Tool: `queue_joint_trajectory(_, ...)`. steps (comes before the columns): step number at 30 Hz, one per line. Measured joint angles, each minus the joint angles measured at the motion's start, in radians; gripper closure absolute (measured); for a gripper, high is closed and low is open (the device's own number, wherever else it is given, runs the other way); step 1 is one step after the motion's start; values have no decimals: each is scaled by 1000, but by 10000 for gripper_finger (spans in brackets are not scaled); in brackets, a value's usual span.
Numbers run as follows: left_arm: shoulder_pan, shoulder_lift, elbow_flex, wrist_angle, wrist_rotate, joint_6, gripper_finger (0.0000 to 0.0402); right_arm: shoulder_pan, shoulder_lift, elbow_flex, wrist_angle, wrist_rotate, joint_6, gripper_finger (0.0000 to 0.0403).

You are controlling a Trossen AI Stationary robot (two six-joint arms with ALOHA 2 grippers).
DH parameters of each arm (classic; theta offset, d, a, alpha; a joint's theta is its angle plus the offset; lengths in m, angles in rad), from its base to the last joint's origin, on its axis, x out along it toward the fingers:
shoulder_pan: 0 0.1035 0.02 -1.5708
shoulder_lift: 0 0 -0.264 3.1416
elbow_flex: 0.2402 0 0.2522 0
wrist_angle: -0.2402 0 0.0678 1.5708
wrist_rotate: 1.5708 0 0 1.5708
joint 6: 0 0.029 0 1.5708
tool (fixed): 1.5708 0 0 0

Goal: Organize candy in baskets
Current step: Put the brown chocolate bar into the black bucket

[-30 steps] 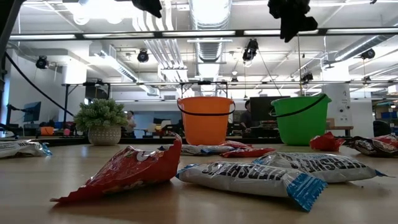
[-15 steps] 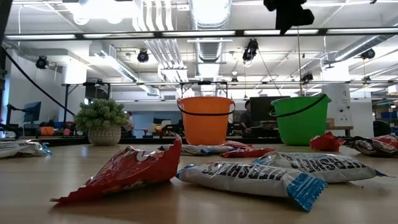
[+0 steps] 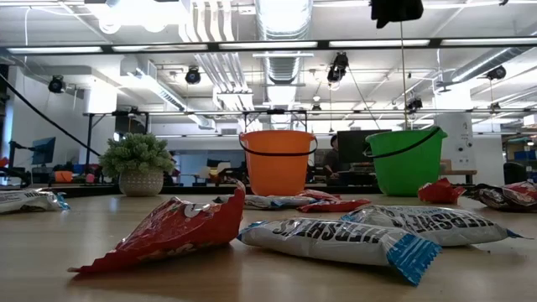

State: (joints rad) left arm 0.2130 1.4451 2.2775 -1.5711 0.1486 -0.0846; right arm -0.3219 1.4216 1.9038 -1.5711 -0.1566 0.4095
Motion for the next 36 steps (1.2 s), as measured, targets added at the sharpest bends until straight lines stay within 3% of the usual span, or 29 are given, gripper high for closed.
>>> queue_joint_trajectory(6, -59, -87, -122, 0, 0, -62, 242, 35, 0, 0, 0, 0, 44, 305)
queue_joint_trajectory(18, -258, -221, -494, -1, 1, -234, 242, 36, 2, 0, 6, 3, 89, 305)
queue_joint_trajectory(30, -480, -181, -754, 65, 1, -362, 202, 36, 2, 0, 7, 37, 89, 305)
queue_joint_trajectory(36, -577, -114, -861, 138, -52, -415, 199, 36, 2, 0, 7, 37, 89, 305)
